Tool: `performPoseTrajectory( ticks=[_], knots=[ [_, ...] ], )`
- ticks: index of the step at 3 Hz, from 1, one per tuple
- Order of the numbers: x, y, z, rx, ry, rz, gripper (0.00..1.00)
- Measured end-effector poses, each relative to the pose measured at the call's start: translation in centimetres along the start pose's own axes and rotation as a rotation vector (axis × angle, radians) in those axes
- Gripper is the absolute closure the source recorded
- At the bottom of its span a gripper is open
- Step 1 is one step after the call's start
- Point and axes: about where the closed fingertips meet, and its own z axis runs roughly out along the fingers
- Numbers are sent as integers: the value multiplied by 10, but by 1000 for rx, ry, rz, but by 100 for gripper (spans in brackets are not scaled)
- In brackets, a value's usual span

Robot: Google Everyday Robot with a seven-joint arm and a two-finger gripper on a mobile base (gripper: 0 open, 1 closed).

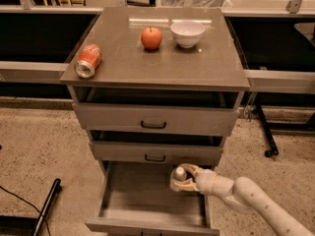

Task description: Place blue plastic bottle into bottom drawer

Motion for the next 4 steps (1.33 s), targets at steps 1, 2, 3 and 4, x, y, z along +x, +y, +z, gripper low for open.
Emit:
performPoseTrajectory(
  ticks=[1,2,3,4],
  knots=[
    [42,12,39,-68,36,93,100],
    [56,10,25,-73,78,127,100],
    [73,13,21,-93,65,114,100],
    [73,13,21,-93,65,114,100]
  ],
)
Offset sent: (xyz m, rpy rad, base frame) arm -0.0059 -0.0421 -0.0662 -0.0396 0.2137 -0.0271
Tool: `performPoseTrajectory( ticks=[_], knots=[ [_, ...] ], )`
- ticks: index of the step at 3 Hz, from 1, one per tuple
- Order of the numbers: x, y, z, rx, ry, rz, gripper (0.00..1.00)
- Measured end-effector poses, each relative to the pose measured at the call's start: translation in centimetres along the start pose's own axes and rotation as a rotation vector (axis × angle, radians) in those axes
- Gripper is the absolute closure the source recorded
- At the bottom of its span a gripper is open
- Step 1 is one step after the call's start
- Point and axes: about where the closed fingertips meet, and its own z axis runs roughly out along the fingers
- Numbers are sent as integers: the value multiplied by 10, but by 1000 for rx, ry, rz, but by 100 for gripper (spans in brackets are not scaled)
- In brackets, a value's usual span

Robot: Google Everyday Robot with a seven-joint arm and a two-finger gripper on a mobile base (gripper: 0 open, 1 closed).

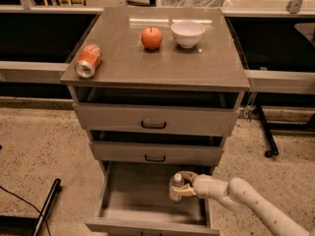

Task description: Place blue plastic bottle into bottom drawer

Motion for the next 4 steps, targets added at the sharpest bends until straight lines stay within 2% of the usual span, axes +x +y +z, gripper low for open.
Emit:
performPoseTrajectory(
  ticks=[1,2,3,4],
  knots=[
    [12,6,9,-60,9,-13,100],
    [29,22,27,-172,-13,0,100],
    [34,32,32,-235,-24,-22,100],
    [37,39,29,-277,1,-56,82]
  ],
)
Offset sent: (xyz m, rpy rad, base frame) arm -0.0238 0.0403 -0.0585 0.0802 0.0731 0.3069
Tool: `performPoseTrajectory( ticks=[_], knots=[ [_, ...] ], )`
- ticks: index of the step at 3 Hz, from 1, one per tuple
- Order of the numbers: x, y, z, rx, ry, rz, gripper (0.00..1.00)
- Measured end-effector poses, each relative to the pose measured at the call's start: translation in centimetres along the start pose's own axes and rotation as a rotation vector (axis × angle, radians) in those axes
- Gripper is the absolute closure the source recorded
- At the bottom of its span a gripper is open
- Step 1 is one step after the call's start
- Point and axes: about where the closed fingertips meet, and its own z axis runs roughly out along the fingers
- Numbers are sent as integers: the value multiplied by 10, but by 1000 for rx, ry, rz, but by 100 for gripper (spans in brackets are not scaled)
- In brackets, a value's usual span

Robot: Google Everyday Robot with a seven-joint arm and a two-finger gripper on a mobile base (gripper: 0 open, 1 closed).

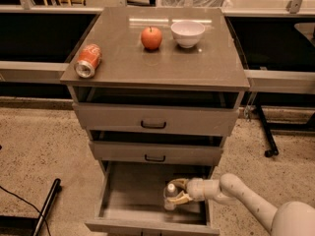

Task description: Place blue plastic bottle into bottom drawer

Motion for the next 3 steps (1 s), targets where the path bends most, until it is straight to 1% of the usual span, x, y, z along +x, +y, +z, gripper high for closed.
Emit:
performPoseTrajectory(
  ticks=[1,2,3],
  knots=[
    [4,8,4,-51,-25,20,59],
    [4,9,5,-56,-28,21,28],
    [4,9,5,-56,-28,21,5]
  ],
)
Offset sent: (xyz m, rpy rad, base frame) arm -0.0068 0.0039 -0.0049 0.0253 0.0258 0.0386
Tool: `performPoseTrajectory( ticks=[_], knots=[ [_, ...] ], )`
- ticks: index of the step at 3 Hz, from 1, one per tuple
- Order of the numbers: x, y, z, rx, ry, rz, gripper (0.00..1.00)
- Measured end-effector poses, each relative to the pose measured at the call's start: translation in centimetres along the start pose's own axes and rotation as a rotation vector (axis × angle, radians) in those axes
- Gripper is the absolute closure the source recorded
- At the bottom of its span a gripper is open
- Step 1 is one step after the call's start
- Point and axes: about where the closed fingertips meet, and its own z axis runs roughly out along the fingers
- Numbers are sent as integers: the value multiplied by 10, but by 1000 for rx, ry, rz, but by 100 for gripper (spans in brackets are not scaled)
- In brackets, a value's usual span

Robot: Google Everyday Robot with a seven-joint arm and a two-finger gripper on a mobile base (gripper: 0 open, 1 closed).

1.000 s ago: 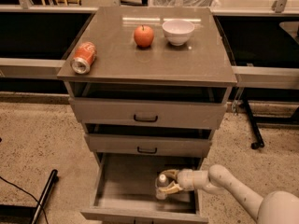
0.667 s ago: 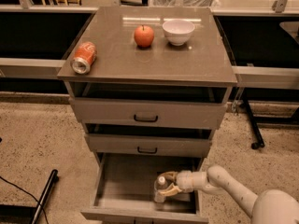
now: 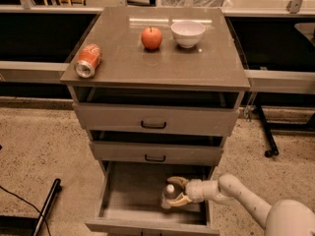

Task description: Place blue plastic bottle into bottom drawer

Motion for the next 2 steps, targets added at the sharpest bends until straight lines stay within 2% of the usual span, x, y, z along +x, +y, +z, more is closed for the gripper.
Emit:
performPoseTrajectory(
  ticks=[1,2],
  knots=[
    [0,0,0,0,0,0,0],
    [0,0,0,0,0,0,0]
  ],
)
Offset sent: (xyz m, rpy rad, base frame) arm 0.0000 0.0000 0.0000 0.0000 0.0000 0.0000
